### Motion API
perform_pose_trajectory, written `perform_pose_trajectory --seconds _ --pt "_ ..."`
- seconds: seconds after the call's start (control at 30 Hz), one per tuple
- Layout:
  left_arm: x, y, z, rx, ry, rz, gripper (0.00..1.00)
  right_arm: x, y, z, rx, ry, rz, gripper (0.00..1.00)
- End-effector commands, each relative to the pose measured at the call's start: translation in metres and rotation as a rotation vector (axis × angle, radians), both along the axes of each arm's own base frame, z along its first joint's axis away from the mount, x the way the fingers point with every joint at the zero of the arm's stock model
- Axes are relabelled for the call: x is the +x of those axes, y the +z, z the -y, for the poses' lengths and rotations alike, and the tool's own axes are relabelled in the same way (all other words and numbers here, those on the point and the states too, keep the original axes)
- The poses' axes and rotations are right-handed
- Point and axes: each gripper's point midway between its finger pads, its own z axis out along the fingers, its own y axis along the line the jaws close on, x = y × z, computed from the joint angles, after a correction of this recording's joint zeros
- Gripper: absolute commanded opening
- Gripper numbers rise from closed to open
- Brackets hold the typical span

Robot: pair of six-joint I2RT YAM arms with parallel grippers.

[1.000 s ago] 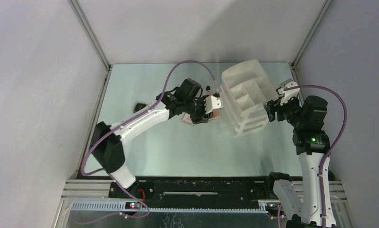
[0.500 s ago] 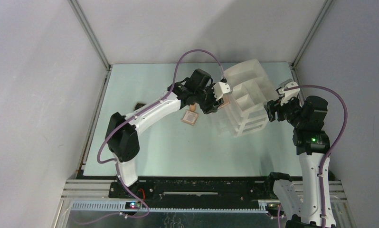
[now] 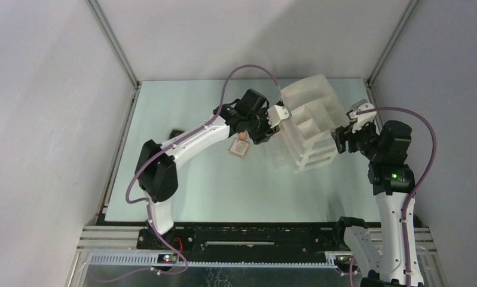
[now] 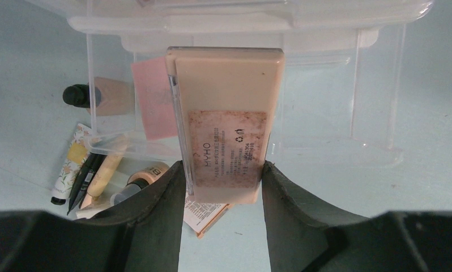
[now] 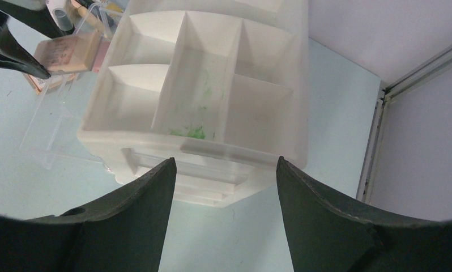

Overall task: Organize the makeup
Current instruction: Place the makeup in the drawer.

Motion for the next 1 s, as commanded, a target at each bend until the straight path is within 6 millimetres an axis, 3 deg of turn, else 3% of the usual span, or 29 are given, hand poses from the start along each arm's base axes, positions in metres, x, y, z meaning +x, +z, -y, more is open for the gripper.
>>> perform_pose_trajectory --seconds 0.0,0.37,0.63,0.87,0.97 --pt "0.008 0.01 0.005 0.003 0.025 0.02 0.36 -0.001 0.004 0.0 -0.011 0.001 0.019 0.74" --pt "0.006 0.011 0.011 -0.02 0.022 -0.012 0.39 -0.001 0.005 0.001 -0.009 -0.001 0.021 0.74" --pt "-0.004 0.037 0.019 -0.096 0.009 -0.04 0.37 -0.001 0.004 0.001 -0.007 -0.002 0.019 0.74" --pt "-0.002 0.03 -0.001 0.015 0.039 -0.034 0.36 -0.001 0.004 0.001 -0.006 -0.001 0.018 0.74" --pt "-0.007 0.035 0.003 -0.019 0.038 -0.053 0.37 -0.001 0.004 0.001 -0.008 -0.002 0.019 0.74"
